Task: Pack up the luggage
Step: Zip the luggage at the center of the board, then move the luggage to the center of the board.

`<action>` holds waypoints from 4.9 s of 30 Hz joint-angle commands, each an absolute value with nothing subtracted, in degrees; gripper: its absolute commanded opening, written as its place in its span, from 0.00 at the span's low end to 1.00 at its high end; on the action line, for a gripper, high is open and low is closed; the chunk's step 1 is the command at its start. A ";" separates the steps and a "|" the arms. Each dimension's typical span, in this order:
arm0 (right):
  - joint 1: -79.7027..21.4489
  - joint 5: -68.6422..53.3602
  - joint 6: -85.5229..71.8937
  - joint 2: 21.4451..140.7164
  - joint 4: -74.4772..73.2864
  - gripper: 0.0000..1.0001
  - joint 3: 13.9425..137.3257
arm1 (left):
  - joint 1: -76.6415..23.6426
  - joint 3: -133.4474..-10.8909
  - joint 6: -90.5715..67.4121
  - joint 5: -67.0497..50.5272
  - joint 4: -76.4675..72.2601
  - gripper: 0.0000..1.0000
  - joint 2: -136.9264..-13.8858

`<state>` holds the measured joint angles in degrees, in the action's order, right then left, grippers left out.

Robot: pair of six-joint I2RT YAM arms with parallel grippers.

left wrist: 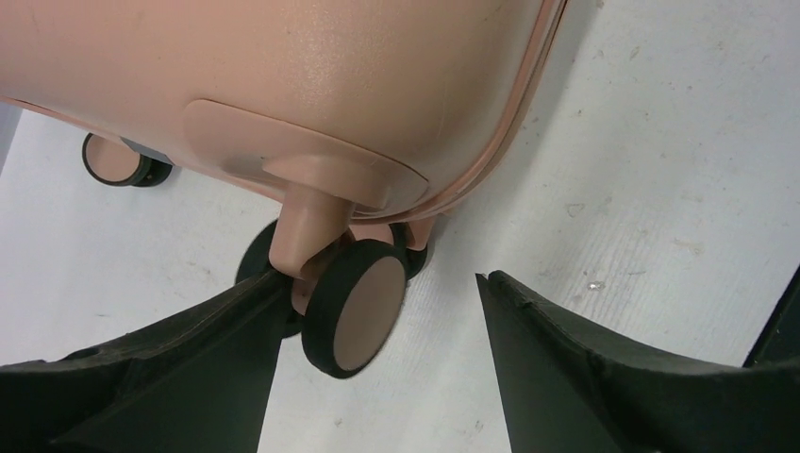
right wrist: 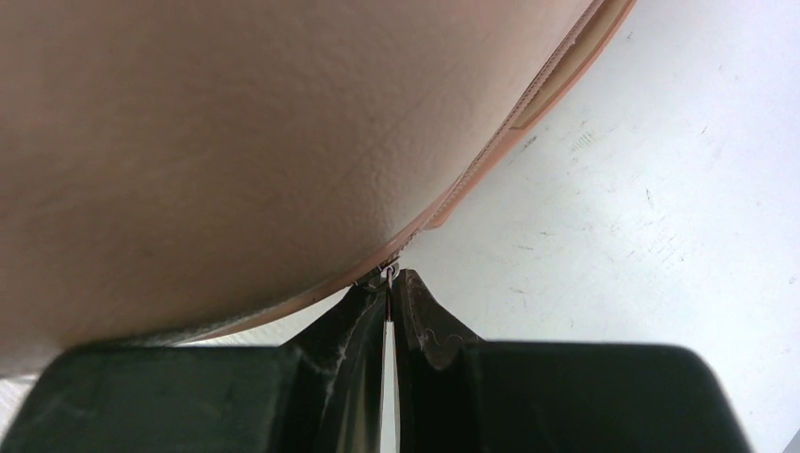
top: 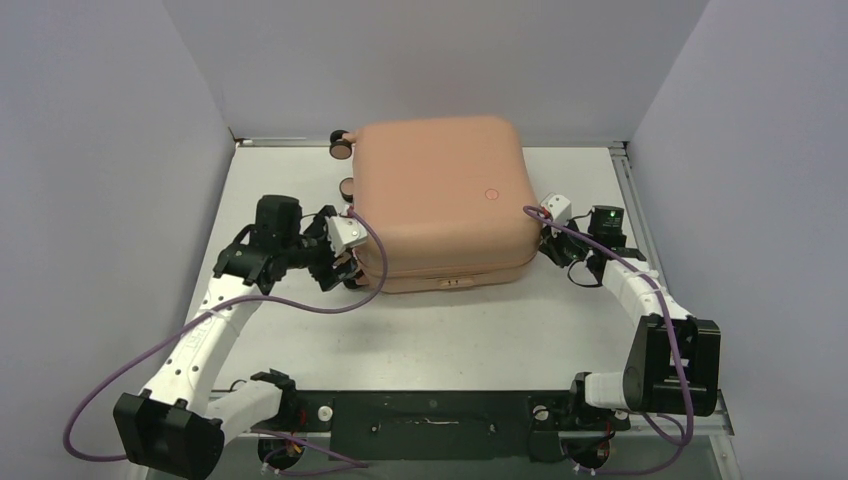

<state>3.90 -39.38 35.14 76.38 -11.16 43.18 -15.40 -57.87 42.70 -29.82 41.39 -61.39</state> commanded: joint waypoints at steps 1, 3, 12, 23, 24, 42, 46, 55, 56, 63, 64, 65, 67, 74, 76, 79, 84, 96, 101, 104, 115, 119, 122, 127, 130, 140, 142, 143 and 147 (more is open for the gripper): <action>2.15 -40.74 33.86 75.32 -4.72 0.05 45.61 | -15.91 -59.98 43.37 -30.28 34.49 0.77 -63.11; 2.19 -40.70 33.81 75.30 -4.69 0.05 45.61 | -15.92 -60.87 44.08 -29.86 33.44 0.86 -63.46; 2.29 -40.61 33.22 75.79 -4.28 0.05 45.53 | -14.38 -68.74 50.58 -36.18 43.77 0.94 -63.17; 3.14 -41.72 32.89 74.98 -4.40 0.05 45.44 | -15.92 -65.90 55.21 -27.25 40.20 0.82 -68.44; 3.20 -41.81 32.81 74.88 -4.44 0.05 45.44 | -15.91 -65.82 55.76 -26.76 40.48 0.81 -69.40; 3.36 -42.25 32.01 75.32 -4.20 0.05 45.96 | -18.57 -67.97 56.73 -27.53 41.90 0.38 -77.16; 3.43 -42.32 31.98 75.69 -4.13 0.05 46.26 | -19.06 -67.94 56.82 -26.49 42.25 0.00 -77.83; 7.90 -35.60 28.33 80.28 -0.54 0.05 50.39 | -18.69 -64.40 62.64 -24.20 48.07 0.00 -75.08; 8.05 -33.61 27.96 81.18 1.29 0.05 51.08 | -18.38 -63.82 63.45 -24.28 48.67 0.00 -74.48; 7.29 -27.40 25.40 87.64 6.49 0.05 56.46 | -15.52 -60.61 68.06 -27.03 52.78 0.00 -71.57; 6.99 -26.67 25.26 88.56 7.52 0.05 57.11 | -15.18 -60.42 68.59 -27.57 53.15 0.00 -71.36; 6.69 -25.87 25.15 89.48 8.31 0.05 57.85 | -14.94 -60.27 68.97 -27.86 53.51 0.00 -71.25; 6.19 -25.12 24.92 91.67 8.65 0.05 60.19 | -14.57 -60.03 69.33 -28.24 53.78 0.00 -71.07; 5.80 -34.10 26.87 93.14 8.86 0.05 62.03 | -13.23 -59.64 69.36 -28.71 52.81 0.00 -70.47; 5.69 -38.82 27.53 89.96 10.26 0.05 58.73 | -11.90 -59.37 69.79 -28.36 52.36 0.00 -70.03; 4.77 -44.00 28.35 84.31 10.27 0.05 54.19 | -8.39 -59.85 70.98 -28.50 52.48 0.00 -69.55; 0.92 -47.93 31.51 74.77 4.60 0.05 48.77 | -1.55 -60.41 72.36 -28.79 51.22 0.00 -69.74; -11.23 -40.97 33.60 65.19 -6.83 0.05 43.25 | 5.97 -61.33 61.66 -20.76 30.24 0.00 -77.34; -11.29 -42.74 35.29 64.41 -10.80 0.05 44.65 | 6.05 -64.13 55.88 -17.37 23.15 0.00 -81.06; -11.70 -46.75 37.20 64.50 -15.39 0.05 45.48 | 5.71 -66.43 54.21 -15.06 22.67 0.00 -83.26; -0.64 -43.68 27.05 64.97 -11.33 0.75 53.66 | 5.80 -66.75 50.26 -30.23 29.22 0.96 -70.89; -0.53 -30.40 16.69 69.68 -2.48 0.74 56.87 | 5.26 -75.24 44.99 -37.85 33.05 0.96 -68.93; -0.76 -22.45 9.63 75.69 2.51 0.74 59.24 | 2.87 -82.79 35.80 -38.95 31.15 0.96 -71.95; -2.24 -18.16 0.66 89.64 5.77 0.70 64.65 | -6.11 -88.38 28.06 -29.55 24.75 0.96 -77.37; -2.98 -19.45 -3.66 95.95 5.38 0.66 67.78 | -9.87 -88.38 26.54 -25.02 23.03 0.96 -79.26; -4.18 -24.67 -8.70 106.06 4.18 0.58 71.97 | -12.68 -85.14 24.78 -22.85 22.06 0.96 -81.07; -4.58 -25.21 -9.14 106.90 3.88 0.57 72.49 | -12.83 -84.97 24.87 -22.64 21.98 0.96 -81.33; -4.64 -25.43 -9.40 107.33 3.52 0.57 72.94 | -12.91 -84.99 24.87 -22.47 21.97 0.96 -81.52; -4.75 -27.26 -10.75 107.95 2.04 0.57 73.48 | -13.18 -85.08 25.21 -21.80 22.12 0.96 -82.16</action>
